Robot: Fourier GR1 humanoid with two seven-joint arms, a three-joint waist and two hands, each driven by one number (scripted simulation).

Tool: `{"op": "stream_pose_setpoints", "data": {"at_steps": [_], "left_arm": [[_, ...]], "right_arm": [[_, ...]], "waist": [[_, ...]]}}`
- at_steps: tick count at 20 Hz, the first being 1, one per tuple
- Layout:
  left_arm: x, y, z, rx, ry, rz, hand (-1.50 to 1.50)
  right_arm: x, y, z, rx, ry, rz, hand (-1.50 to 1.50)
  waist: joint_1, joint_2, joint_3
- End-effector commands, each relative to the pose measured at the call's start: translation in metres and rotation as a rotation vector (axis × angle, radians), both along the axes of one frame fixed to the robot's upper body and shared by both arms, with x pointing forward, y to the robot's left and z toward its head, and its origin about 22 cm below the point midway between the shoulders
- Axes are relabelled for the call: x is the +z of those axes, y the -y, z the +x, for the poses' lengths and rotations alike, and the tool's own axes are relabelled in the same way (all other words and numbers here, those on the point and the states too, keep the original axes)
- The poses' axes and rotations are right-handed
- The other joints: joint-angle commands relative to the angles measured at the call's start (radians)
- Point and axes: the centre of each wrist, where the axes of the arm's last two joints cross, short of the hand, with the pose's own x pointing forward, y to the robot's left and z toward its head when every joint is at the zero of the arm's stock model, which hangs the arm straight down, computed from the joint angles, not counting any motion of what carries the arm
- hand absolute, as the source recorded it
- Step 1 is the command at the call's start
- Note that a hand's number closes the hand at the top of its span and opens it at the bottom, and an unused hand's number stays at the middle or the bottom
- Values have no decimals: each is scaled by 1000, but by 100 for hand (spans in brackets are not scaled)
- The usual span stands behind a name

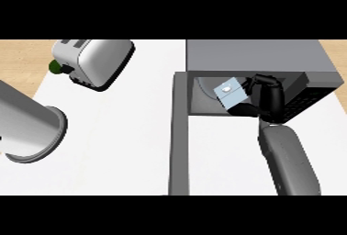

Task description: Pick up the milk, place it into the microwave and close the microwave

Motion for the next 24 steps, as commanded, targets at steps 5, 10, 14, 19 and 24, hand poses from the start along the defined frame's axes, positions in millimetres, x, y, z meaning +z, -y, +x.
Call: {"op": "stream_pose_setpoints", "data": {"at_steps": [5,10,14,19,24], "left_arm": [[1,8,15,-42,2,6,-150],[5,12,19,-66,3,13,-150],[8,14,22,-73,8,35,-150],[12,15,27,-89,19,71,-150],[18,17,34,-90,23,106,-150]], "right_arm": [[25,-1,38,-69,-106,-153,150],[23,4,34,-157,-80,-88,150],[8,11,24,-327,-71,-45,150],[4,32,17,-448,36,-234,-150],[-2,30,13,-475,57,-289,-150]], "waist": [[85,66,-12],[117,75,-11],[127,81,-10],[145,91,-15],[164,98,-14]]}}
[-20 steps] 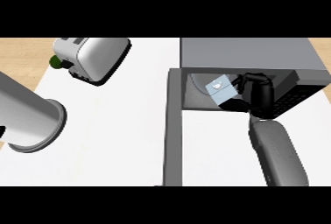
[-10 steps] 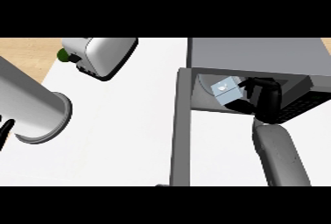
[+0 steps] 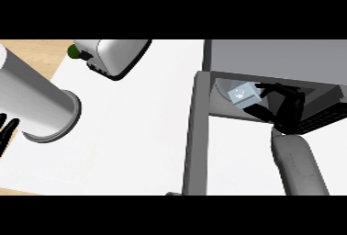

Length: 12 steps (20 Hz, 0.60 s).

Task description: Pick up the milk, place it into the microwave and close the microwave

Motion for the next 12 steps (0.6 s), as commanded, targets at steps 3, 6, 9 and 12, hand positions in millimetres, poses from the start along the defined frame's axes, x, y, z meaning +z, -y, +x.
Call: {"op": "stream_pose_setpoints", "data": {"at_steps": [3,6,9,12], "left_arm": [[4,7,9,-26,4,22,-150],[4,10,13,-48,7,23,-150],[4,15,14,-57,-2,31,-150],[2,19,16,-79,8,22,-150]], "right_arm": [[5,3,28,-126,-134,5,-150],[-7,-1,20,-96,-194,53,-150],[-8,-17,20,-25,-215,112,-150],[-17,-18,14,-8,-239,123,-150]], "waist": [[56,66,1],[66,70,1],[83,63,3],[92,65,2]]}}
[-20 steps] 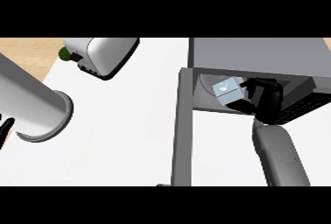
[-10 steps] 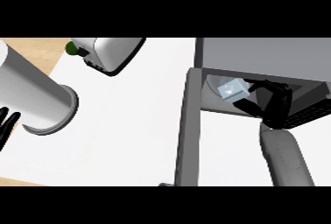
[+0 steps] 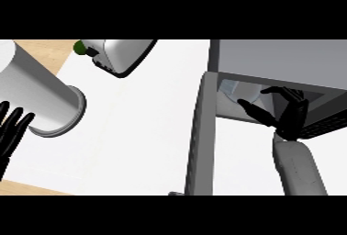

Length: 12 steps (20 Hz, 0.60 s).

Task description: Pick up the milk, place it into the microwave and close the microwave

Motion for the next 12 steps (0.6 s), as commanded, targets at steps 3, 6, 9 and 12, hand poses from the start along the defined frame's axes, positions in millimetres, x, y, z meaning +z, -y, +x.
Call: {"op": "stream_pose_setpoints", "data": {"at_steps": [3,6,9,12], "left_arm": [[-1,10,7,-27,4,-1,-150],[0,10,9,-36,0,20,-150],[1,16,12,-45,2,20,-150],[-1,22,12,-61,-5,24,-150]], "right_arm": [[-2,-20,28,46,-225,168,-150],[-6,-15,26,50,-242,169,-150],[-12,-15,23,47,-256,175,-150],[-8,-9,27,50,-273,160,-150]], "waist": [[49,56,8],[46,56,8],[38,55,9],[29,47,7]]}}
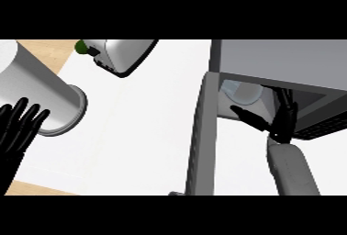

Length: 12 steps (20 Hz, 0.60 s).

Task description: Pick up the milk, place it into the microwave and close the microwave

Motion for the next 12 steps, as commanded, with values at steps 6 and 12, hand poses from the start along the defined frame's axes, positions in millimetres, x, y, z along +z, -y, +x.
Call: {"op": "stream_pose_setpoints", "data": {"at_steps": [6,12], "left_arm": [[-1,12,6,-7,0,11,-150],[-6,23,5,6,-6,-16,-150]], "right_arm": [[8,-1,40,-8,-251,122,-150],[25,4,65,76,-360,155,-150]], "waist": [[0,41,8],[-22,30,9]]}}
